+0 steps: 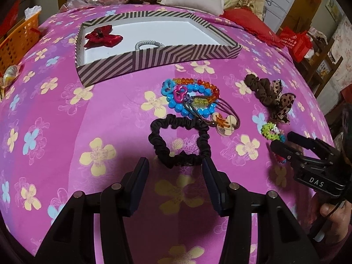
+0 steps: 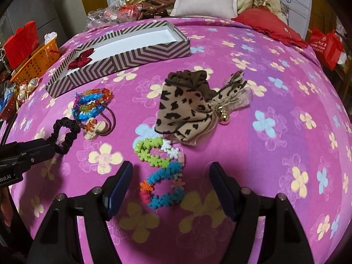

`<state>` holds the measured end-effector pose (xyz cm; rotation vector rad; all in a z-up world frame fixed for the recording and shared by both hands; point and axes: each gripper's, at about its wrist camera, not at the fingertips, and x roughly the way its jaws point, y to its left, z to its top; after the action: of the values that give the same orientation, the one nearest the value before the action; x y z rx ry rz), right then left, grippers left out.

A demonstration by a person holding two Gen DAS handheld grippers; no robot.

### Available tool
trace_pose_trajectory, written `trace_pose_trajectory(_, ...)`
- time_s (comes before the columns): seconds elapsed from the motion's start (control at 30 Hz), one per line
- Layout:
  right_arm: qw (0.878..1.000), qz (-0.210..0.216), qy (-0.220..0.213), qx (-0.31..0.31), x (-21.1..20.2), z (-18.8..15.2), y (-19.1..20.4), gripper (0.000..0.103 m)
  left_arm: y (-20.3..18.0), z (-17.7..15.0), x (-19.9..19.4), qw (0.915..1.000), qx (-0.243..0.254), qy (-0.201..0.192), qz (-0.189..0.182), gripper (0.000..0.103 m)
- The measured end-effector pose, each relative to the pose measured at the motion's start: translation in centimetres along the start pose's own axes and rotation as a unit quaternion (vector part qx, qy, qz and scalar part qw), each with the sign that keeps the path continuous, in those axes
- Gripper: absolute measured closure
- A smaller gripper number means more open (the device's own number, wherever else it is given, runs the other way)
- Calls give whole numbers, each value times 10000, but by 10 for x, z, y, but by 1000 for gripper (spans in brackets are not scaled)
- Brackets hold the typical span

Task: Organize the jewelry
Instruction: 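Grasp the black scrunchie with the left gripper while the right gripper grasps the green-blue flower bracelet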

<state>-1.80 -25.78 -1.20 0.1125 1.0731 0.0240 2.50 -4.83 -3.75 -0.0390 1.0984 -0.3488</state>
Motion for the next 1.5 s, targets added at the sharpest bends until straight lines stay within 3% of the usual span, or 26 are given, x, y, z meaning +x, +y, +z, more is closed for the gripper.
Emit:
trace_pose_trajectory(0.4, 9992, -255, -105, -293, 2, -2, 6, 29, -8, 0, 5, 9992, 290, -54, 280, 60)
trace_pose_trajectory(0.5, 9988, -268, -185, -363, 0, -3, 7, 45, -12, -1, 6, 9983, 431, -99, 367, 60)
trace_pose_trajectory(0.57, 9986, -251, -197, -426, -3, -3, 7, 65, -12, -2, 6, 9983, 451, -153, 348, 64)
trace_pose_trajectory(0.63, 9984, -240, -191, -478, -4, -3, 8, 72, -10, -2, 5, 9983, 424, -220, 341, 83)
trace_pose_trajectory(0.7, 9983, -228, -194, -494, -4, -4, 8, 75, -5, -1, 4, 9986, 363, -240, 289, 94)
trace_pose_trajectory(0.77, 9985, -191, -199, -479, -5, -5, 8, 79, -2, 0, 4, 9990, 327, -232, 176, 99)
trace_pose_trajectory(0.83, 9988, -51, -272, -404, -9, -7, 7, 90, 2, -1, 3, 9994, 247, -223, 30, 101)
trace_pose_trajectory(0.97, 9985, 157, -359, -371, -17, -7, 10, 90, 8, -1, 1, 9996, 70, -194, -199, 102)
trace_pose_trajectory(1.2, 9955, 672, -649, -185, -41, 4, 13, 90, 7, 6, -28, 9979, 88, -521, -377, 103)
trace_pose_trajectory(1.5, 9910, 819, -1017, -292, -68, 21, 27, 90, 12, 18, -55, 9953, -3, -842, -487, 103)
